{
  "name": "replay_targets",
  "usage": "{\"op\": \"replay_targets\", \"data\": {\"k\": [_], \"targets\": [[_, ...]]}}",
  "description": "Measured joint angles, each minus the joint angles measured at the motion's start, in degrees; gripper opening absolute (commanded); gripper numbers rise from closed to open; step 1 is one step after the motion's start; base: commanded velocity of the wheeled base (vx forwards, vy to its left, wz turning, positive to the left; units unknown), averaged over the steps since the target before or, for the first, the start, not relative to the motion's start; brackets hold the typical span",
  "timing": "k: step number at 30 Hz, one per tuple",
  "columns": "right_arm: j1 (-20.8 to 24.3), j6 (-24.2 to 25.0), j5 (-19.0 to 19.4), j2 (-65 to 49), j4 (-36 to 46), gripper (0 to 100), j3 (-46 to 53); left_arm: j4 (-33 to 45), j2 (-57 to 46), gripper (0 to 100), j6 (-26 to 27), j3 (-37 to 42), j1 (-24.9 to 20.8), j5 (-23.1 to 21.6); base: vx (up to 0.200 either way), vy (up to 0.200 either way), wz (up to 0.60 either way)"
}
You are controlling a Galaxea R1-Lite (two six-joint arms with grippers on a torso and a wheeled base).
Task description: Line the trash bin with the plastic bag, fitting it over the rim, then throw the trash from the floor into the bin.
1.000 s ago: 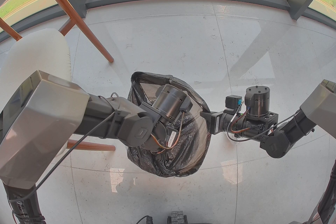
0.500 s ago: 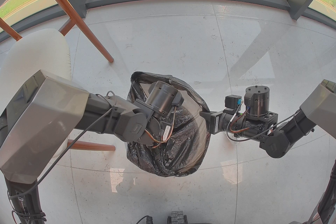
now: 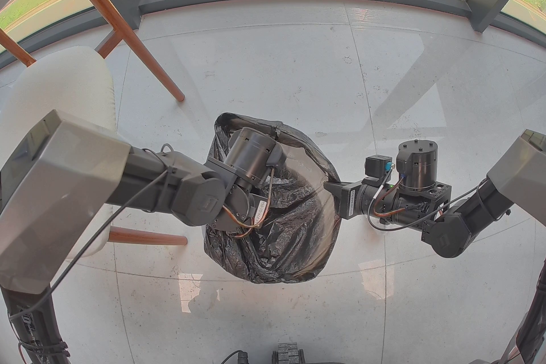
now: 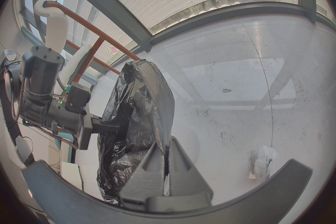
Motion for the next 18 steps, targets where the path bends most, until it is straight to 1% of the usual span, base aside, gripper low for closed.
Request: {"op": "replay_targets", "data": {"k": [2,11,18], "targets": [[0.0,0.0,0.0,0.0,0.0,0,0.0,0.2,-1.2,0,0.7,0.4,0.7,0.0,0.000,0.000,0.00],[-0.3,0.0,0.0,0.5,0.0,0,-0.3,0.1,-7.0,0,3.3,5.9,7.0,-0.6,0.000,0.000,0.00],[-0.6,0.0,0.0,0.7,0.0,0,-0.4,0.2,-9.0,0,3.5,7.6,8.2,-0.1,0.000,0.000,0.00]]}}
